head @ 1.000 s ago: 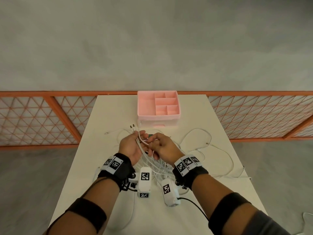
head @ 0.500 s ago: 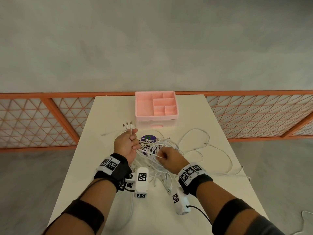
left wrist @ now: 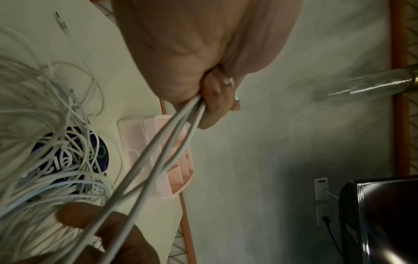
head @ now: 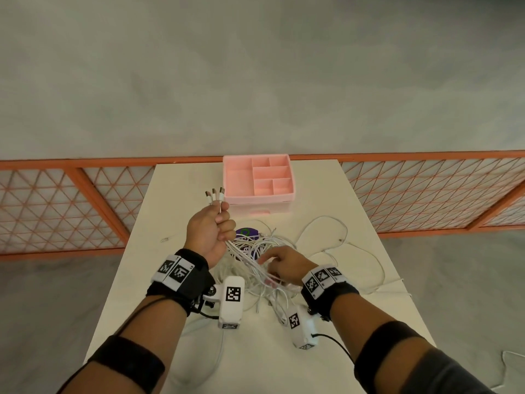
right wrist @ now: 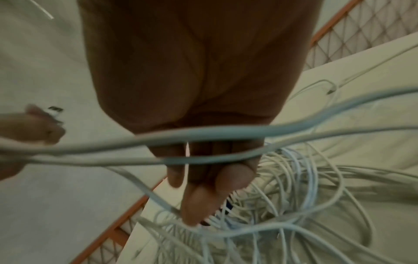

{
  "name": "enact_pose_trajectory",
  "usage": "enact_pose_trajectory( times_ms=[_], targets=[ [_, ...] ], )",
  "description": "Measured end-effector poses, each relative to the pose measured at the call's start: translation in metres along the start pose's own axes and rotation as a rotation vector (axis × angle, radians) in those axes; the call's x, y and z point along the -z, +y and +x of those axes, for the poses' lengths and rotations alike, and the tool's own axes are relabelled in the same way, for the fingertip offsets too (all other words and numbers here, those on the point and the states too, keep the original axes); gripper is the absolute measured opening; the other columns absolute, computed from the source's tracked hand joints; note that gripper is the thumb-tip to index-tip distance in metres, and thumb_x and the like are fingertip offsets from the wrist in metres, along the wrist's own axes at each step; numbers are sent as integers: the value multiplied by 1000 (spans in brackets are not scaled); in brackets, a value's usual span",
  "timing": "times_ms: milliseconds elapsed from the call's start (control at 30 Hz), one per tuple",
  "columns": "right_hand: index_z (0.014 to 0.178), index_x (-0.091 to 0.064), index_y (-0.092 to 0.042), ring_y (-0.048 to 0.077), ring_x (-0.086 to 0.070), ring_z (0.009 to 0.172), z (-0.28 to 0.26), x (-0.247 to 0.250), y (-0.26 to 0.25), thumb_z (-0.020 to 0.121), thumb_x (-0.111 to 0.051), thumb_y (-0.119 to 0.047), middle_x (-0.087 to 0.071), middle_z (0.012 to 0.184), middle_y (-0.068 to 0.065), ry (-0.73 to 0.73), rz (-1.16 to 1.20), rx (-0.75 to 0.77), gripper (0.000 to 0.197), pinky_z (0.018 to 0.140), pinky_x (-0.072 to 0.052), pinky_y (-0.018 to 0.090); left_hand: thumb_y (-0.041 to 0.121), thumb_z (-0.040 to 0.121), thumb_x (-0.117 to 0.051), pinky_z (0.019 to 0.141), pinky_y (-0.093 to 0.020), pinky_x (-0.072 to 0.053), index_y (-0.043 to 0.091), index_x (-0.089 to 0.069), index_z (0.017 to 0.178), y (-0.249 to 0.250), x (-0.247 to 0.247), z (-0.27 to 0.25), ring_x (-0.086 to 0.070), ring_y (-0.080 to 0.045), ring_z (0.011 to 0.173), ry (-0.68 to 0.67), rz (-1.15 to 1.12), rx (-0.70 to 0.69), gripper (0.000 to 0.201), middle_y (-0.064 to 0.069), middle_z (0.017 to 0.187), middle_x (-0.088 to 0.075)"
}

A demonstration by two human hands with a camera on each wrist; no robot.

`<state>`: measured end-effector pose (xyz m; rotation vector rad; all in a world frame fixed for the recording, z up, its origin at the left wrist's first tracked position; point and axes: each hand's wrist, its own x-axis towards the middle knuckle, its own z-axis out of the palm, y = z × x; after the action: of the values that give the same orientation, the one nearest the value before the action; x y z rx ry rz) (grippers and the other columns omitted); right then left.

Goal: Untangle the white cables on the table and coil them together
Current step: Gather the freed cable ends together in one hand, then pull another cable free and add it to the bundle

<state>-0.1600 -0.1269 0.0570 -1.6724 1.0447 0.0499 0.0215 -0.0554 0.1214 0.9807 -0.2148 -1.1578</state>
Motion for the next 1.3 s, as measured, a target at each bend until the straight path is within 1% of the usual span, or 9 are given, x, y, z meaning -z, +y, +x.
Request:
enact_pose_trajectory(
  times_ms=[133,267,433,600,833,933,1067,1200,1300],
  targets=[
    [83,-71,-6,21,-61,54,-1,-12,-7,84,-54,5,-69,69,16,-150,-4,-94,20,59,-53,32,20,108,-33,38,-18,-20,10,-53,86,-4,-3,0,-23,-5,41,4,15,-21,30,7,52,-33],
    [91,-69,10,18,-56,50,0,-7,-20,89,-42,6,-64,65,12,77,270,3,27,51,-46,30,20,107,-35,36,-18,-20,10,-54,85,-7,0,-1,-23,-5,41,36,78,-21,31,5,55,-36],
    [85,-72,3,22,-63,61,-10,4,-52,97,-50,-10,-68,73,15,9,514,174,28,58,-52,29,14,100,-48,36,-19,-21,10,-53,83,-18,2,-3,-25,-7,39,78,246,-25,18,0,65,-44],
    [100,-66,2,22,-62,65,-19,12,-71,94,-50,9,-68,78,16,17,498,431,19,61,-53,28,13,99,-58,37,-19,-27,6,-66,91,-31,11,-5,-33,-6,40,31,424,-76,12,-4,69,-60],
    [97,-50,-9,25,-56,60,-34,57,-116,88,-41,21,-63,74,18,423,782,668,32,60,-51,33,14,98,-57,43,-18,-35,-2,-66,105,-39,11,-11,-35,-8,46,-64,183,20,19,-3,75,-65],
    [95,-56,-12,23,-58,57,-30,61,-106,85,-42,14,-60,78,21,577,490,494,31,60,-52,34,12,93,-65,42,-20,-35,-1,-70,94,-33,6,-6,-34,-9,45,15,323,-75,13,0,67,-64],
    [133,-49,-15,33,-57,111,-23,50,-84,93,-49,-8,-54,128,12,526,-579,194,41,92,-49,45,13,89,-73,40,-21,-32,5,-71,77,-32,8,3,-34,-10,42,101,555,-129,14,-1,62,-61],
    [145,-33,-17,35,-35,134,-21,29,-75,90,-59,-50,-37,147,8,504,-1016,227,69,105,-35,55,12,87,-75,40,-18,-28,6,-68,63,-39,9,5,-33,-13,38,108,636,-146,25,-8,56,-53],
    [148,-31,-20,39,-20,145,-19,22,-71,90,-57,-54,-28,156,9,505,-1225,298,71,113,-18,65,12,87,-75,38,-18,-30,5,-70,68,-42,11,5,-35,-10,36,102,656,-142,20,-14,65,-58]
  ],
)
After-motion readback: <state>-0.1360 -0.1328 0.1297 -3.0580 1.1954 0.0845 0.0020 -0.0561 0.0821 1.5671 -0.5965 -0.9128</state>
